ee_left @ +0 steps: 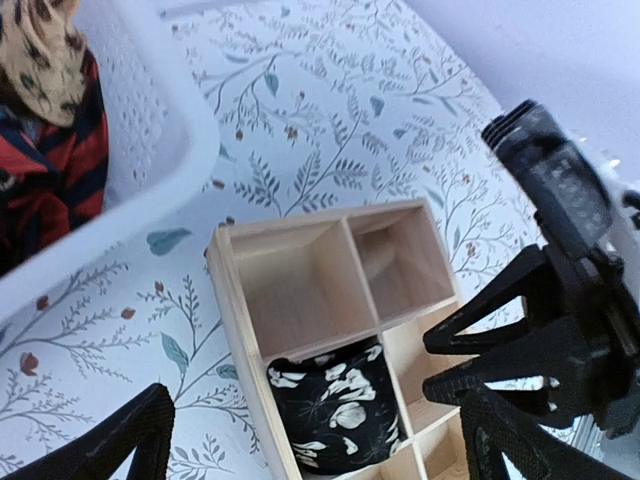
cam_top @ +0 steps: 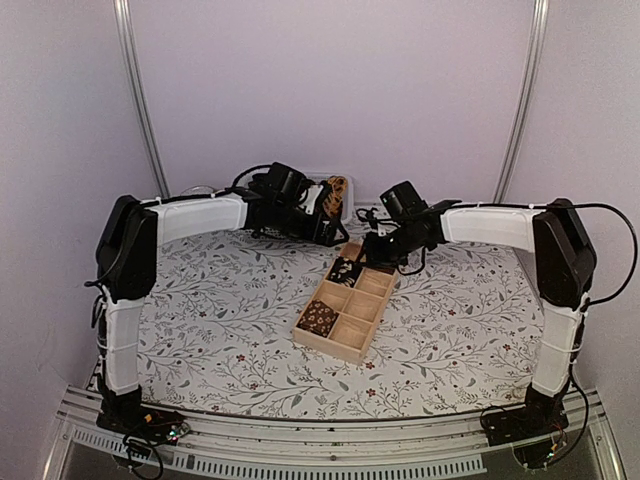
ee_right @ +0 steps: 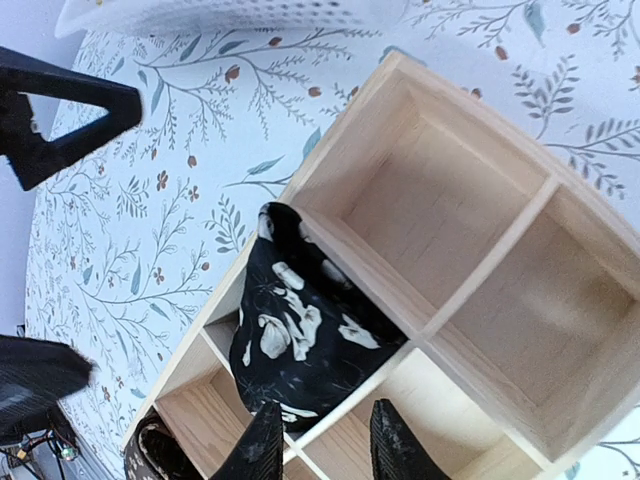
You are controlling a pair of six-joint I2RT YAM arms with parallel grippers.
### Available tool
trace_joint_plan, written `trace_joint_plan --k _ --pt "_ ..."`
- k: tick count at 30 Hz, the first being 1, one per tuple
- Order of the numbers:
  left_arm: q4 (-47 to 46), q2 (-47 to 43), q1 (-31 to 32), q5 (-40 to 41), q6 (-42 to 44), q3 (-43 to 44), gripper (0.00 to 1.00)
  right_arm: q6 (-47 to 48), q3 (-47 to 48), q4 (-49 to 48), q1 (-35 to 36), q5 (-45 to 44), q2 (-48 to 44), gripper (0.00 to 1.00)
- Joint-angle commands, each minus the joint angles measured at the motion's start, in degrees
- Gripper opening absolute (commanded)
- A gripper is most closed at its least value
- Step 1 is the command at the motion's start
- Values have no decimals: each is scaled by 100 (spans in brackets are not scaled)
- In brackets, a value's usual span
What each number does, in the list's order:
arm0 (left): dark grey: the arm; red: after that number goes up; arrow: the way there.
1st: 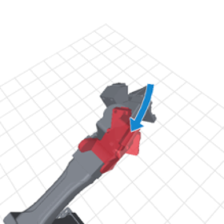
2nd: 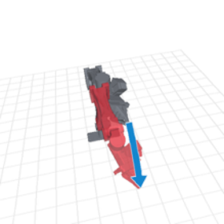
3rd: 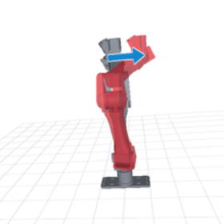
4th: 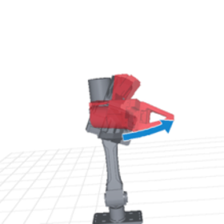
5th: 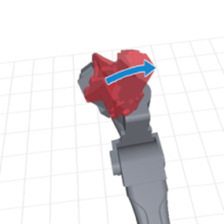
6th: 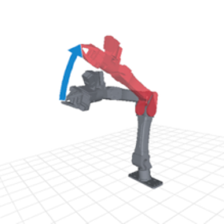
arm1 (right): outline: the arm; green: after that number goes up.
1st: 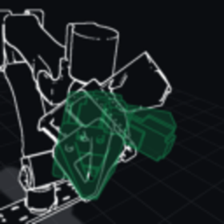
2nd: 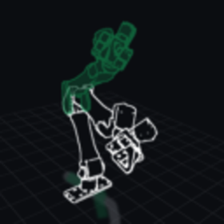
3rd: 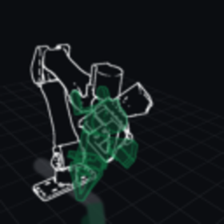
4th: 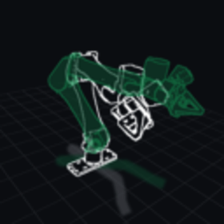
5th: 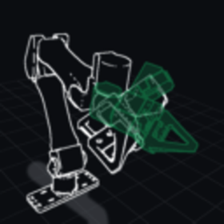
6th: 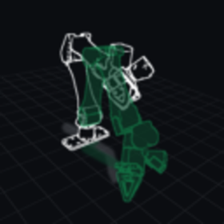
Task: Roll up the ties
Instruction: Adjust the tie in the storage box.
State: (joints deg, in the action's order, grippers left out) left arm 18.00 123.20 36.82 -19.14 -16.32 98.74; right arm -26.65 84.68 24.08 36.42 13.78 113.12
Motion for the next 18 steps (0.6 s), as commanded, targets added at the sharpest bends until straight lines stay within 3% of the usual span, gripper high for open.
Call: trace_joint_plan --k 1,8,18 --pt "99 -131 -102 39 110 314 100 136 -238 -147 -188 83 -1123 30" --pt "258 485 -139 -55 225 540 98 276 123 -477 -150 723 -407 18" --pt "-60 673 -214 6 156 253 80 26 751 -656 13 1043 625 12"
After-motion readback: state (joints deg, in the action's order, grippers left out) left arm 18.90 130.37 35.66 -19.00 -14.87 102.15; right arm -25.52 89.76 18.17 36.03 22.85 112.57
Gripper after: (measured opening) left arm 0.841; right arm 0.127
